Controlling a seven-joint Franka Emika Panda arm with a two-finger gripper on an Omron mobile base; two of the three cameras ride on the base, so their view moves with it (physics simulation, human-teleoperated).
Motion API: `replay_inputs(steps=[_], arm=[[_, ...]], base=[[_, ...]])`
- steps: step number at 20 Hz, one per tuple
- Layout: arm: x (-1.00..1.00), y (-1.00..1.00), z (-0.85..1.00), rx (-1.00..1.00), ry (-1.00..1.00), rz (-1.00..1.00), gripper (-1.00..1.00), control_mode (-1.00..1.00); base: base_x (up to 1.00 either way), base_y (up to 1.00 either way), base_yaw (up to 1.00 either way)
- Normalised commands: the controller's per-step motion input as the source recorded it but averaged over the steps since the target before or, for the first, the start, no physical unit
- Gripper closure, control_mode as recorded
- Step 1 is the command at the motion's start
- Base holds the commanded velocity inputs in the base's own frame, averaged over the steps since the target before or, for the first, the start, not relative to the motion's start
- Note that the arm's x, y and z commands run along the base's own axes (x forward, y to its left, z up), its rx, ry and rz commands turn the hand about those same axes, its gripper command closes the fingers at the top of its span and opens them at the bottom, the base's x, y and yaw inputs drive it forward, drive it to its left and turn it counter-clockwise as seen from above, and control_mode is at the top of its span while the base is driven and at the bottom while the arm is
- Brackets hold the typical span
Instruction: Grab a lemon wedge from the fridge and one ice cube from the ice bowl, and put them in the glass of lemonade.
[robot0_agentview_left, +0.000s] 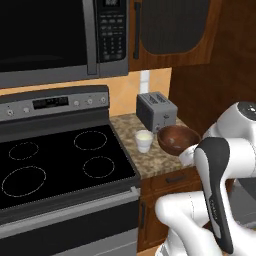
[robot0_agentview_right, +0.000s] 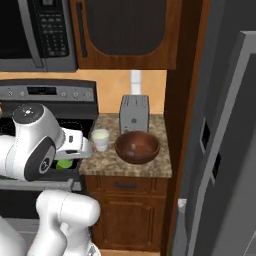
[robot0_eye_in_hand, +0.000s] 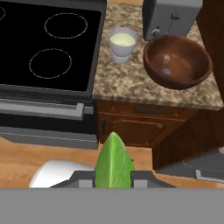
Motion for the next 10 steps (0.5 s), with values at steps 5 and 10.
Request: replay_inputs(steps=[5,10], arm=[[0.00,0.00,0.00,0.00,0.00,0.00,1.00,1.00],[0.00,0.00,0.00,0.00,0.00,0.00,1.00,-1.00]], base=[[0.68,0.17,-0.22],[0.10,0.02,-0.03]])
